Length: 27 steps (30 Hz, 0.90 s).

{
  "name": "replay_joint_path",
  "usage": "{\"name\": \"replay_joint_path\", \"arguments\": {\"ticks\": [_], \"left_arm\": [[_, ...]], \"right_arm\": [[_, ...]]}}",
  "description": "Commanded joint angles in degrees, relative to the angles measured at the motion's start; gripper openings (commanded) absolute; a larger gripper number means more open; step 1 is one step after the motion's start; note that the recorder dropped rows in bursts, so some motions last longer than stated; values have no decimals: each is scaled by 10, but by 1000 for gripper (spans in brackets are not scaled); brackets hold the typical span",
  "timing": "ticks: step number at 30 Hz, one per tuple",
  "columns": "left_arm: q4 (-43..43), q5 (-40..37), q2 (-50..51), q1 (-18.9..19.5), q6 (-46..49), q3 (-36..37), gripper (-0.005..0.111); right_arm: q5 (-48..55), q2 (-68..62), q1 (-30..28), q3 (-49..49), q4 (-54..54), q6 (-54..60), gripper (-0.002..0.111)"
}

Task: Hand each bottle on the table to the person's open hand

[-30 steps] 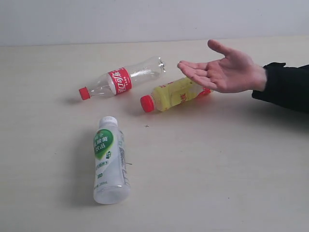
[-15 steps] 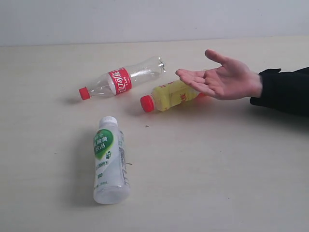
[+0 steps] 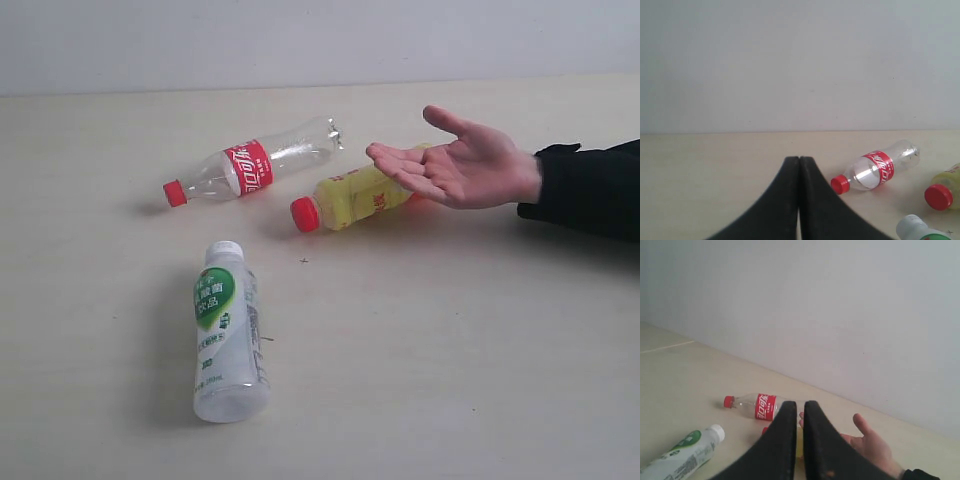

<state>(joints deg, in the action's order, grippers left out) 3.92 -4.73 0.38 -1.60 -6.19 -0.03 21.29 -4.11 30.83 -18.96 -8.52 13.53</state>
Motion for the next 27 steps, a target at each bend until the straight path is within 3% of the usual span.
{"name": "replay_joint_path", "arguments": {"ticks": [1,15,21,27], "left_arm": [[0,1,-4,-2,-2,0,0],[0,1,-4,-2,-2,0,0],[0,1,-4,-2,-2,0,0],[0,1,-4,-2,-2,0,0]], "right_arm": [[22,-12,-2,3,-1,3,8],[2,-35,-2,-13,-4,-10,8],[65,-181,-2,-75,-18,-13,6],[99,-366,-2,-181,-114,35,5]]}}
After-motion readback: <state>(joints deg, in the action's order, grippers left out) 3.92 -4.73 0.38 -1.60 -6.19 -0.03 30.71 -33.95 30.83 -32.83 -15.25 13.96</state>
